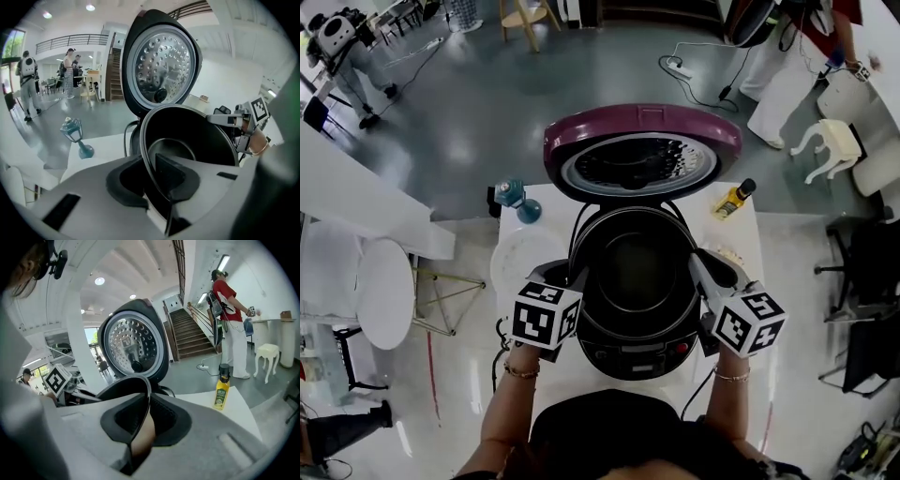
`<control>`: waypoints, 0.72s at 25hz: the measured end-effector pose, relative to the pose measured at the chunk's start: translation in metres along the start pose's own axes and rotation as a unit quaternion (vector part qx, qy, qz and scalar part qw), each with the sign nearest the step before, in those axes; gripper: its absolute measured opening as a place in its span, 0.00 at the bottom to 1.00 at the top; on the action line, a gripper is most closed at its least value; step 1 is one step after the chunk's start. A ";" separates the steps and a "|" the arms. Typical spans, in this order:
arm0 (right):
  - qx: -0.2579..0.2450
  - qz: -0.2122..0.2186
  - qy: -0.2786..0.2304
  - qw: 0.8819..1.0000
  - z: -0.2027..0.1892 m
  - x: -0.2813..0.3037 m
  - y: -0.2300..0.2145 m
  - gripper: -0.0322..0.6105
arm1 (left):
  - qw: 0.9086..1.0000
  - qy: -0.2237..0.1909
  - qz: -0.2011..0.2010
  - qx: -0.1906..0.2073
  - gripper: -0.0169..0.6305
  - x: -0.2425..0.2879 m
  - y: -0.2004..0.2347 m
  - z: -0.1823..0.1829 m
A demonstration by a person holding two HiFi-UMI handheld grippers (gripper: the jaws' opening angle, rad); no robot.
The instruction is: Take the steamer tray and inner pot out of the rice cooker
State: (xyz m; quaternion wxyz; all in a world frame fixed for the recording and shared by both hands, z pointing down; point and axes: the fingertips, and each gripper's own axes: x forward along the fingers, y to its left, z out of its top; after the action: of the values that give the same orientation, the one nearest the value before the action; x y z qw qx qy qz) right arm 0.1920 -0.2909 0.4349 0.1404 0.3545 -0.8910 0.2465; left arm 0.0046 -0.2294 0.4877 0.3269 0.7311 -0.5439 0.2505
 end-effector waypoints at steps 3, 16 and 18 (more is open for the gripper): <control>-0.018 -0.004 -0.010 1.000 0.007 -0.007 0.007 0.12 | 1.000 -0.024 0.013 -0.009 0.11 -0.009 -0.001 0.004; -0.059 0.011 -0.073 0.996 0.031 -0.049 0.045 0.11 | 0.989 -0.134 0.057 0.017 0.09 -0.070 -0.014 0.025; -0.067 0.007 -0.084 0.994 0.034 -0.056 0.053 0.11 | 0.987 -0.149 0.061 0.018 0.08 -0.079 -0.016 0.025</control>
State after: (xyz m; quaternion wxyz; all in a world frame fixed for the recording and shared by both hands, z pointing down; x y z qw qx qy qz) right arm 0.1922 -0.2448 0.3646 0.0869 0.3574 -0.9167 0.1564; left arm -0.0023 -0.1955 0.4109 0.2127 0.7317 -0.6255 0.1677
